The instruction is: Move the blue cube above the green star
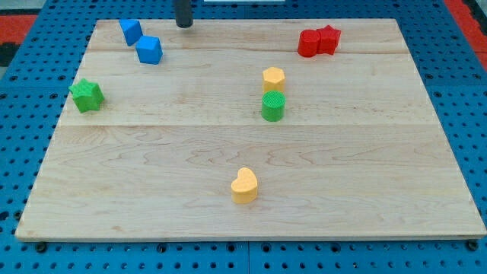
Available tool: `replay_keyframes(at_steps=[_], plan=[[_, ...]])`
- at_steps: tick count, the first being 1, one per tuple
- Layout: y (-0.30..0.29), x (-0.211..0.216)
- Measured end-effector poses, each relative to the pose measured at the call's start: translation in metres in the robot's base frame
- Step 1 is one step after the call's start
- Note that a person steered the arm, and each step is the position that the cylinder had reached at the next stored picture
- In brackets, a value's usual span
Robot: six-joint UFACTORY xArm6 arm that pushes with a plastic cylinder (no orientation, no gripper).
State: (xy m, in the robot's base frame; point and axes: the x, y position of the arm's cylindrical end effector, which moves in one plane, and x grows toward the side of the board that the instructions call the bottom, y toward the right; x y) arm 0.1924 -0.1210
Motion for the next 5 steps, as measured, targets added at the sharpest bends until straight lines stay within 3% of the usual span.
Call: replay_keyframes(at_steps=[1,2,3,4,5], plan=[[-0.046,0.007],[-0.066,0.047],[-0.073,0.055],[-0.019,0.035],[-0.021,0.084]])
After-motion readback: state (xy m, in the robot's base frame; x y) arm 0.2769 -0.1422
